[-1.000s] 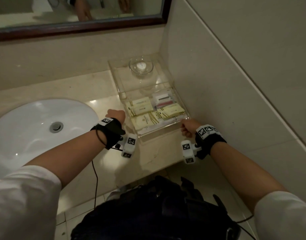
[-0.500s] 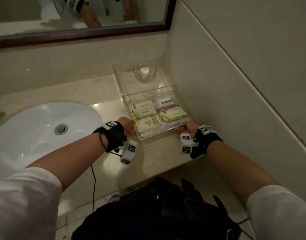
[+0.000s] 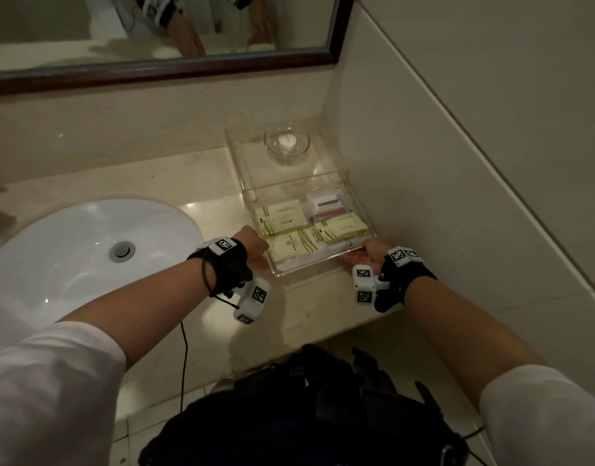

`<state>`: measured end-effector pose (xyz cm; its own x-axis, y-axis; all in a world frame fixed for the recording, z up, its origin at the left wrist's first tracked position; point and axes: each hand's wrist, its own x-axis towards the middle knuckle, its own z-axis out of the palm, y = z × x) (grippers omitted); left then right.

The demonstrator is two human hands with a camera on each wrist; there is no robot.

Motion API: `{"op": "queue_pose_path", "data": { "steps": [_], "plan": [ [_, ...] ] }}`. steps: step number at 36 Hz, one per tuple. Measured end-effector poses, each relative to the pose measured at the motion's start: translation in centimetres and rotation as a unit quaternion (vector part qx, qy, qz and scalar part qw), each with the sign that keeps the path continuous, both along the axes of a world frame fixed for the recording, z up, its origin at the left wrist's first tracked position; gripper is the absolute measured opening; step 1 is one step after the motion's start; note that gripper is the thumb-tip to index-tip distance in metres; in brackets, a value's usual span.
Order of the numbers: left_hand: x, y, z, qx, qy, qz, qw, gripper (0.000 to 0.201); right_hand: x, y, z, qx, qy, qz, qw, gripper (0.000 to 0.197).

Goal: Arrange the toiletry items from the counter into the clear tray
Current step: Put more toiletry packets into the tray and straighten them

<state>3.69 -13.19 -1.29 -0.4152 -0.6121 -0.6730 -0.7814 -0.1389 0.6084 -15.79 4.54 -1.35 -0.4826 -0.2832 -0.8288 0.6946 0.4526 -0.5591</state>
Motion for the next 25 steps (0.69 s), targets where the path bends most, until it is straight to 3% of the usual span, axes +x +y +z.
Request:
{"op": "queue_pose_path", "data": {
  "steps": [5, 16, 25],
  "plan": [
    [0.0, -0.5, -1.0, -0.038, -0.017, -0.022, 0.999, 0.038, 0.2, -0.1, 0.1, -0.011, 0.002, -0.004, 1.000, 0.037],
    [-0.8, -0.8, 0.6, -0.066, -0.014, -0.045, 0.997, 0.033, 0.3, 0.0, -0.7, -0.026, 0.014, -0.035, 0.999, 0.038],
    [-1.3, -2.9, 1.0, -0.049, 0.006, -0.044, 0.998, 0.027, -0.1, -1.8, -0.8, -0.022, 0.018, -0.042, 0.999, 0.040]
  ]
}}
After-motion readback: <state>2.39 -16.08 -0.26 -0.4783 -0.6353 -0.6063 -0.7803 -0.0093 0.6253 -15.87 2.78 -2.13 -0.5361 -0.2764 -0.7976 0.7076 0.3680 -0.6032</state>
